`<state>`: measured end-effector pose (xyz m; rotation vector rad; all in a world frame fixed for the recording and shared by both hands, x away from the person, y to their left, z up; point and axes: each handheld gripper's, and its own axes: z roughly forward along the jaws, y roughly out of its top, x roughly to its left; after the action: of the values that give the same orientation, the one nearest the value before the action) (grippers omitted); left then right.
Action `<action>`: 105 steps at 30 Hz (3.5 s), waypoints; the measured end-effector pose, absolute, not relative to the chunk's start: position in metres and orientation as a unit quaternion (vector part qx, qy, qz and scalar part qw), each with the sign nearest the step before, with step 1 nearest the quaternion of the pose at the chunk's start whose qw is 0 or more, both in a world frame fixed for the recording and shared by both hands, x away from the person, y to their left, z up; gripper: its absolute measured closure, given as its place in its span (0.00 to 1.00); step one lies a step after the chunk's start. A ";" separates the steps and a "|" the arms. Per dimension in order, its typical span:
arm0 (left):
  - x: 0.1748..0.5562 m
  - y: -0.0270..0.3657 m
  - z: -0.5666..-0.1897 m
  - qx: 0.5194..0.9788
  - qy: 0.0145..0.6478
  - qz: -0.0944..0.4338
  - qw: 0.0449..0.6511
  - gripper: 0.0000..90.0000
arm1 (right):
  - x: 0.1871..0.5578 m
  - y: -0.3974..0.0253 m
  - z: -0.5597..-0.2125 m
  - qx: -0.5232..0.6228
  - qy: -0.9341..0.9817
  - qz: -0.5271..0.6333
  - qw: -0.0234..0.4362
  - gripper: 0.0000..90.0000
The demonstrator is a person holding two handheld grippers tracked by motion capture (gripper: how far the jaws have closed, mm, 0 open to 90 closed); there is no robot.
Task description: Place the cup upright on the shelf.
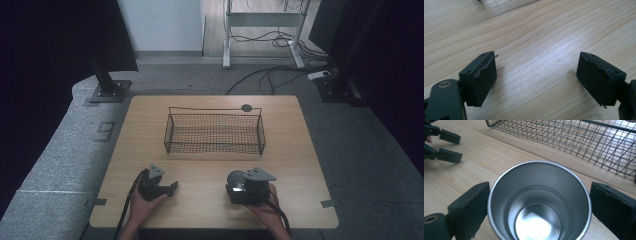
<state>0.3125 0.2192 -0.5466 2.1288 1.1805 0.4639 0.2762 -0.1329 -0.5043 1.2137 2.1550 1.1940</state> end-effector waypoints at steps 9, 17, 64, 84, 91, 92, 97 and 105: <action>0.312 0.219 -0.547 0.812 0.450 0.177 0.326 0.18 | 0.277 -0.124 -0.512 0.424 0.779 0.409 0.215 0.14; 0.313 0.219 -0.547 0.812 0.450 0.177 0.326 0.18 | 0.279 -0.126 -0.511 0.421 0.783 0.410 0.207 0.14; 0.312 0.219 -0.547 0.812 0.450 0.177 0.325 0.18 | 0.282 -0.134 -0.448 0.384 0.764 0.473 0.211 0.15; 0.312 0.219 -0.547 0.812 0.450 0.177 0.325 0.18 | 0.299 -0.139 -0.427 0.384 0.756 0.484 0.216 0.15; 0.312 0.219 -0.547 0.812 0.450 0.177 0.326 0.18 | 0.304 -0.141 -0.419 0.384 0.755 0.485 0.219 0.15; 0.312 0.219 -0.547 0.812 0.450 0.177 0.326 0.18 | 0.305 -0.141 -0.418 0.384 0.754 0.485 0.220 0.15; 0.312 0.219 -0.547 0.813 0.450 0.177 0.325 0.18 | 0.308 -0.140 -0.415 0.383 0.755 0.484 0.221 0.15; 0.312 0.219 -0.547 0.813 0.450 0.177 0.325 0.18 | 0.316 -0.141 -0.410 0.386 0.752 0.486 0.224 0.15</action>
<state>0.3125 0.2193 -0.5465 2.1314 1.1790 0.4640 0.3155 -0.1406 -0.4103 1.0647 2.0743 1.3404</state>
